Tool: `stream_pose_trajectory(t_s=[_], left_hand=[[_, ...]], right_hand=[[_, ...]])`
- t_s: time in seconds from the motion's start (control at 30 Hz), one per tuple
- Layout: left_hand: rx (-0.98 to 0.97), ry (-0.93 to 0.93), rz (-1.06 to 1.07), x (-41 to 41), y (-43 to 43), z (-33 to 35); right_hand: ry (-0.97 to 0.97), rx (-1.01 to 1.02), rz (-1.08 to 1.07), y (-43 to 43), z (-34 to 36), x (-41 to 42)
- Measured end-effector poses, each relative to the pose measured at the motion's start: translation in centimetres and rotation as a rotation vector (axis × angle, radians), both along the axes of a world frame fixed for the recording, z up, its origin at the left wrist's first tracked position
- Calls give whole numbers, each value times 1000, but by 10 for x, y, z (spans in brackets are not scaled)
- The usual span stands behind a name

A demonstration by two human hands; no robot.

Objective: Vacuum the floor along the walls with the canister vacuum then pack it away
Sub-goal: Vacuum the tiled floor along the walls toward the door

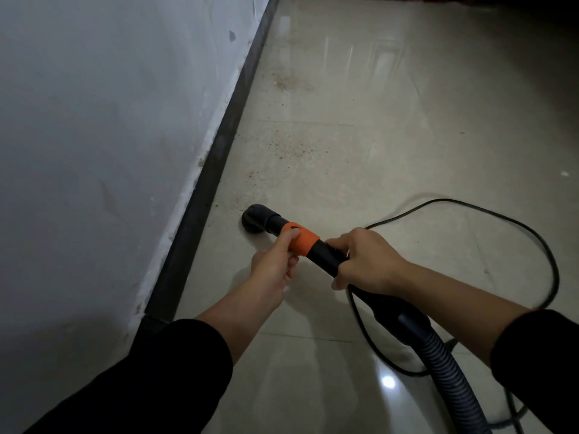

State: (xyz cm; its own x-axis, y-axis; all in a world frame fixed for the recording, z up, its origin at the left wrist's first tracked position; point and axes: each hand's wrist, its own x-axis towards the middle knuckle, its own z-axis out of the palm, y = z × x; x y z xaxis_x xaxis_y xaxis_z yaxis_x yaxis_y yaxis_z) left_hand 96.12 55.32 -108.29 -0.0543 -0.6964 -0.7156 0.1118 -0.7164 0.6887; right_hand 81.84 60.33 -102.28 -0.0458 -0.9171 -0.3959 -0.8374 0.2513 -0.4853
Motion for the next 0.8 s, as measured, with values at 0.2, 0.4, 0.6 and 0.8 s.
stream_pose_trajectory(t_s=[0.2,0.4,0.6,0.8], left_hand=[[-9,-40,71,20,-4,-1],[-22,-49,133,36,-5,1],[-44,-65,190,45,-1,0],[-61,-88,210,48,1,-3]], right_hand=[[-39,-6,40,-10,-2,19],[-63,-14,69,-18,-6,34],[-91,-21,92,-22,-8,43],[-101,-29,110,-24,-12,46]])
